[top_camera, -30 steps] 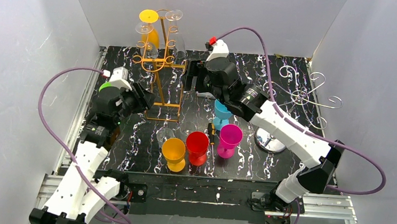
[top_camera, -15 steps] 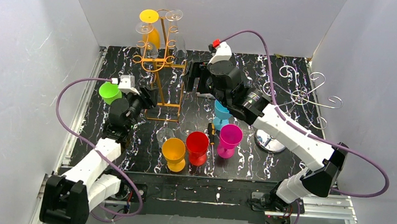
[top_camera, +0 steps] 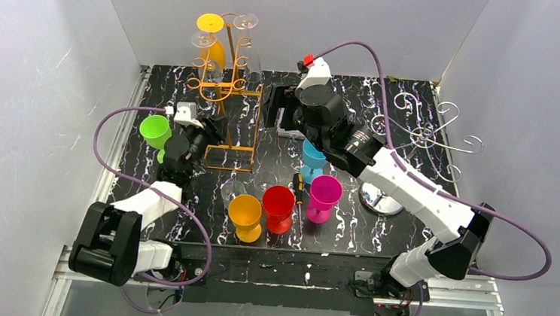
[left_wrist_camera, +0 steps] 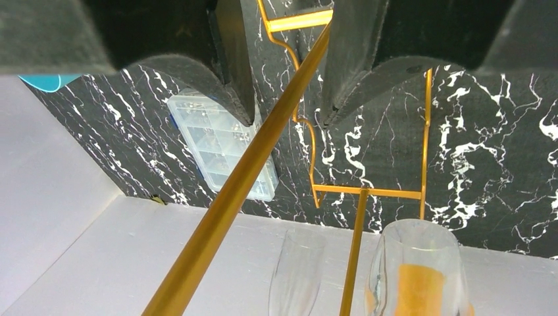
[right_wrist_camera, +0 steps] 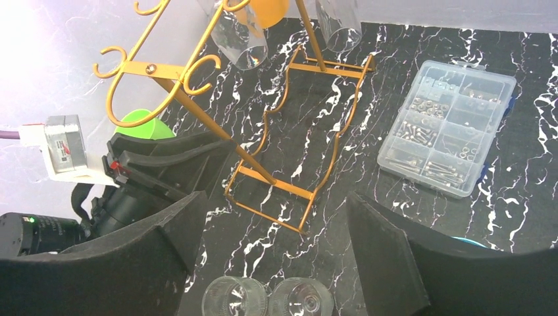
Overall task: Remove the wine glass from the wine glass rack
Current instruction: Move the wine rack to the center of the board.
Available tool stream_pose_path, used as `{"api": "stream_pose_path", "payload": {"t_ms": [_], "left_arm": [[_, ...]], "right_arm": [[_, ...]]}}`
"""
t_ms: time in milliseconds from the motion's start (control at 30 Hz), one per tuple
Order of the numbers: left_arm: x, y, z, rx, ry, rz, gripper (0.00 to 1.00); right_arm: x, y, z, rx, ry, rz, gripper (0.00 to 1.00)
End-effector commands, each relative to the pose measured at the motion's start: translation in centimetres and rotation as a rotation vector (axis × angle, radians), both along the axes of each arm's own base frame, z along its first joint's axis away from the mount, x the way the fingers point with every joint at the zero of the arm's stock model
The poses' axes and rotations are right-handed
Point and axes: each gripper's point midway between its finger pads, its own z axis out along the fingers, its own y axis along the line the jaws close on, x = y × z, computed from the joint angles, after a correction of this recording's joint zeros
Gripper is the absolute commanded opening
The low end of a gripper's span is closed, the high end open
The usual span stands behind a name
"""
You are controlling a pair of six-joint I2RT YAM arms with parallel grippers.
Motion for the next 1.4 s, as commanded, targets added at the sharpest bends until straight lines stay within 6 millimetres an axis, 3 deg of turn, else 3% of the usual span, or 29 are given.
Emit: {"api": "stream_pose_path", "payload": {"t_ms": [0, 200, 433, 567, 933, 1367], "left_arm": [[0.7, -0.5, 3.6, -0.028, -0.129, -0.010, 0.38], [1.6, -1.4, 3.5, -0.026, -0.127, -0.048, 0.25], [2.0, -1.8, 3.4, -0.033, -0.129, -0.055, 0.20], [1.9, -2.0, 3.1, -0.042, -0.117, -0.061, 0.00], [-1.0, -1.4, 4.2, 0.086, -0.101, -0.076, 0.00], [-4.3, -0.7, 3.4, 0.106, -0.052, -0.087, 0.00]], "right_arm": [[0.1, -1.6, 2.9, 0.049, -0.070, -0.036, 0.86], [0.3, -1.9, 2.7, 0.036, -0.073, -0.045, 0.86], [0.4, -2.0, 2.4, 0.023, -0.070, -0.048, 0.86], [0.6, -2.1, 2.1, 0.017, -0.068, -0.054, 0.86], [0.5, -2.2, 1.6, 0.023, -0.061, -0.054, 0.86], [0.3, -2.4, 1.4, 0.037, -0.055, -0.050, 0.86]]}}
